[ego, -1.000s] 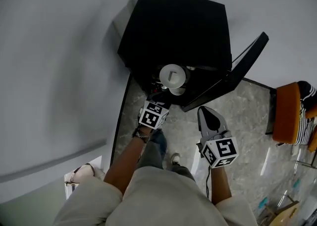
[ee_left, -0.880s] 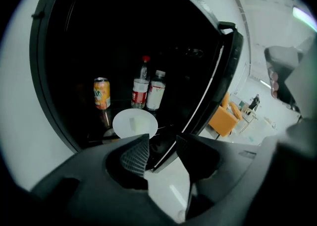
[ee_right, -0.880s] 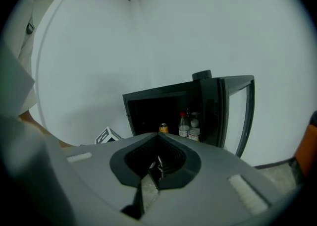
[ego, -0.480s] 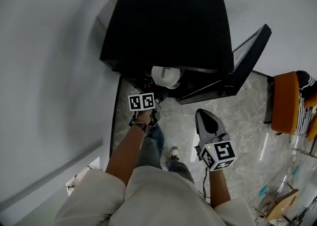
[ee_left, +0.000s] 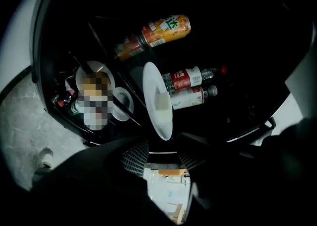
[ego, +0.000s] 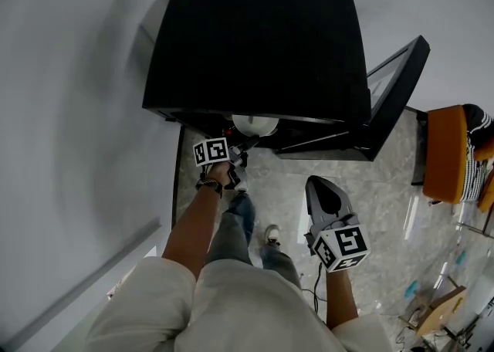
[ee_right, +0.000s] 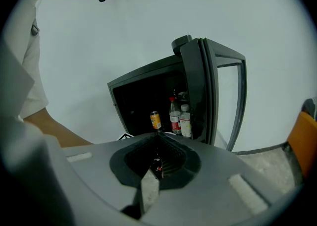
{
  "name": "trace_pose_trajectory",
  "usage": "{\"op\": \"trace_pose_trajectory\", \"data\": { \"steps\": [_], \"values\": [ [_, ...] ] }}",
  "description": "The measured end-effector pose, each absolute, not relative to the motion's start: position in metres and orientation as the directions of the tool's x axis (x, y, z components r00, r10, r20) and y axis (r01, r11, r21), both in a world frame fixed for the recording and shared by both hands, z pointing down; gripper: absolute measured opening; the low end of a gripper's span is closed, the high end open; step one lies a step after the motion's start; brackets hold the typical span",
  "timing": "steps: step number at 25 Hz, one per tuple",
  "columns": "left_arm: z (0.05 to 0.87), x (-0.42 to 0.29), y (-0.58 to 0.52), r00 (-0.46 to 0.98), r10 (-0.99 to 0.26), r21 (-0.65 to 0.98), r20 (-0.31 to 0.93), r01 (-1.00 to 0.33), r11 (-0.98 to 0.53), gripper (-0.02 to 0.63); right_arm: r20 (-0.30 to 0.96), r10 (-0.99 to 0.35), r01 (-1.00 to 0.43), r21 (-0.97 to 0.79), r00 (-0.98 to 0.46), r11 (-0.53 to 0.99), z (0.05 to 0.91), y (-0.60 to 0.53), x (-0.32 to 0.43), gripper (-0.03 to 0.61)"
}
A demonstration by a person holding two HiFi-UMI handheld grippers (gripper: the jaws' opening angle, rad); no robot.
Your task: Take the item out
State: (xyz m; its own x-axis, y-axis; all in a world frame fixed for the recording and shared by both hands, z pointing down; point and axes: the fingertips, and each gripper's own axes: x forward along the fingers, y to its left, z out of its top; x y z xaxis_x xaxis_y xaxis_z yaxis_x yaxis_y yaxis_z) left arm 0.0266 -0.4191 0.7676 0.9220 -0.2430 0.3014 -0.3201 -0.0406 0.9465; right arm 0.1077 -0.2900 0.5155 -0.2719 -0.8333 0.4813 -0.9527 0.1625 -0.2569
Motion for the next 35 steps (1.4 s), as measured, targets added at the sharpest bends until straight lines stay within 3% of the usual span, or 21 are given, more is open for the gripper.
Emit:
{"op": "trace_pose_trajectory", "data": {
  "steps": [10,22,35],
  "values": [
    [0.781,0.041,-0.434,0.918,-0.308,0.967,0.251,-0.253,0.034,0.163,0.500,-0.826,-0.955,-0.261,-0.260,0.143,0.529,-0.292,0.109,0.006],
    [0.783,0.044,-0.450,0.879,-0.429,0.977,0.207,-0.163,0.137,0.060,0.521,-0.818,-0.959,-0.257,-0.243,0.121,0.538,-0.284,0.121,0.006],
    [0.784,0.041,-0.448,0.866,-0.452,0.970,0.213,-0.132,0.206,0.043,0.519,-0.817,-0.955,-0.268,-0.254,0.127,0.539,-0.280,0.120,0.006]
  ]
}}
